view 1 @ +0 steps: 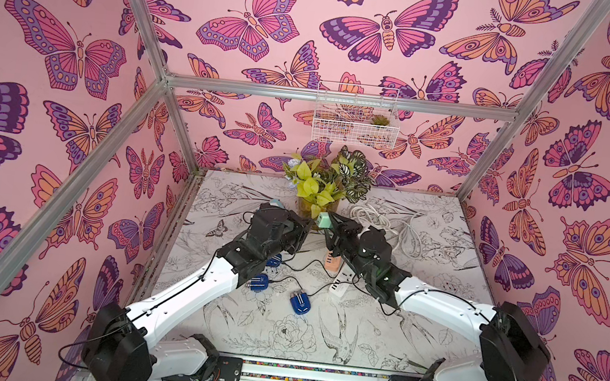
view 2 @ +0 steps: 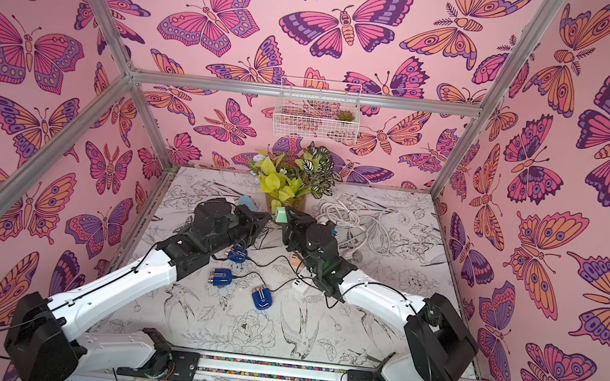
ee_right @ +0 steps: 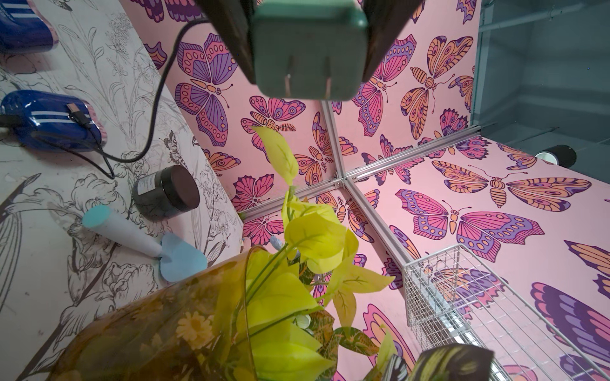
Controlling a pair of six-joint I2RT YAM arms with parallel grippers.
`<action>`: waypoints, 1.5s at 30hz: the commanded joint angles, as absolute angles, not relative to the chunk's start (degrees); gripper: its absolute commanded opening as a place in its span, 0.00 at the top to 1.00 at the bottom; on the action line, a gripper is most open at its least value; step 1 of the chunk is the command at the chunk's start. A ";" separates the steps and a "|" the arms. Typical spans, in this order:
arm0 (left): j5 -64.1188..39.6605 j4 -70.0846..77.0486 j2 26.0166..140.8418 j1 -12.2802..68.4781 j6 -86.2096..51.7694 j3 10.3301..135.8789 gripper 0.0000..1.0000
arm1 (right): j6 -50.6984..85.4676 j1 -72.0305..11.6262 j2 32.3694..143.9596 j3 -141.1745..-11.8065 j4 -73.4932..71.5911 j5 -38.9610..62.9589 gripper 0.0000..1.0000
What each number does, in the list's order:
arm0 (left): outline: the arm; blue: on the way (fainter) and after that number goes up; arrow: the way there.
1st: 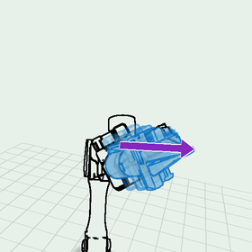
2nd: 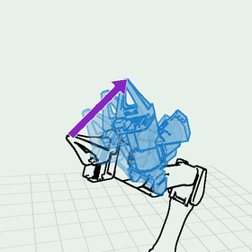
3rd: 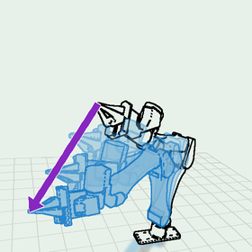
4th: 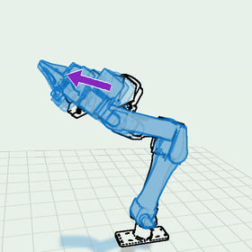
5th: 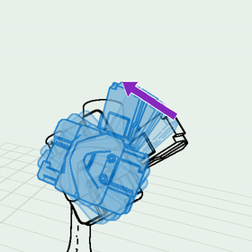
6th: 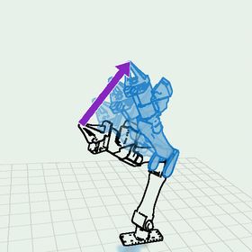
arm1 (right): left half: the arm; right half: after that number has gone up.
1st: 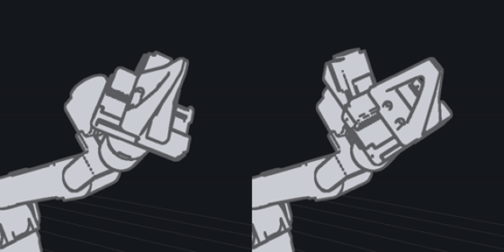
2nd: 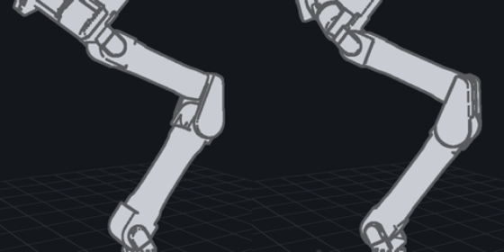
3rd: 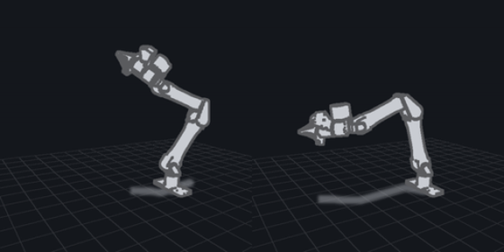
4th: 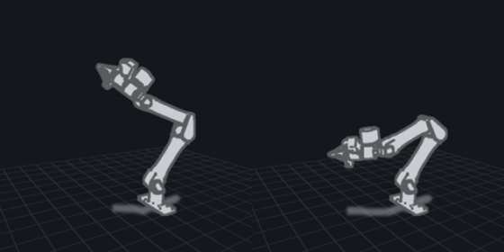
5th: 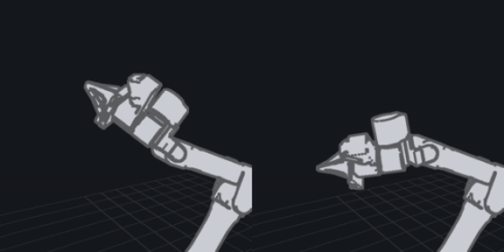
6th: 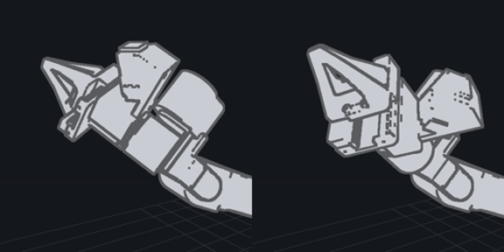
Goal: Charge the electric shaver
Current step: Insert the charging cable into the plug.
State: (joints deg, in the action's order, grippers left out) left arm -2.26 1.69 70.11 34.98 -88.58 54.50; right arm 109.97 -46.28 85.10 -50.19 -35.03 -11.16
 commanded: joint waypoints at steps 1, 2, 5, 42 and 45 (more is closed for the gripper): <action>-3.84 2.02 70.68 34.44 -88.16 54.39 1.00 | 112.76 -46.80 83.76 -50.19 -37.77 -13.10 1.00; -4.01 1.93 70.70 34.37 -88.14 54.42 1.00 | 112.76 -46.77 83.85 -50.13 -37.97 -13.26 1.00; -4.51 2.32 70.97 34.36 -88.55 54.29 1.00 | 112.85 -46.77 84.19 -50.39 -38.39 -13.41 1.00; -17.58 0.96 77.83 29.88 -89.75 58.77 1.00 | 109.17 -43.68 85.61 -56.37 -37.93 0.22 1.00; -18.40 1.23 79.07 29.88 -89.58 59.62 1.00 | 109.15 -44.29 85.21 -57.07 -36.36 1.05 1.00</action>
State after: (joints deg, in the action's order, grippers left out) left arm -16.12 3.05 76.66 29.63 -90.28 59.22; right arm 109.43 -42.63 85.73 -53.10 -32.86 -4.25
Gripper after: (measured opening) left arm 0.077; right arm 0.449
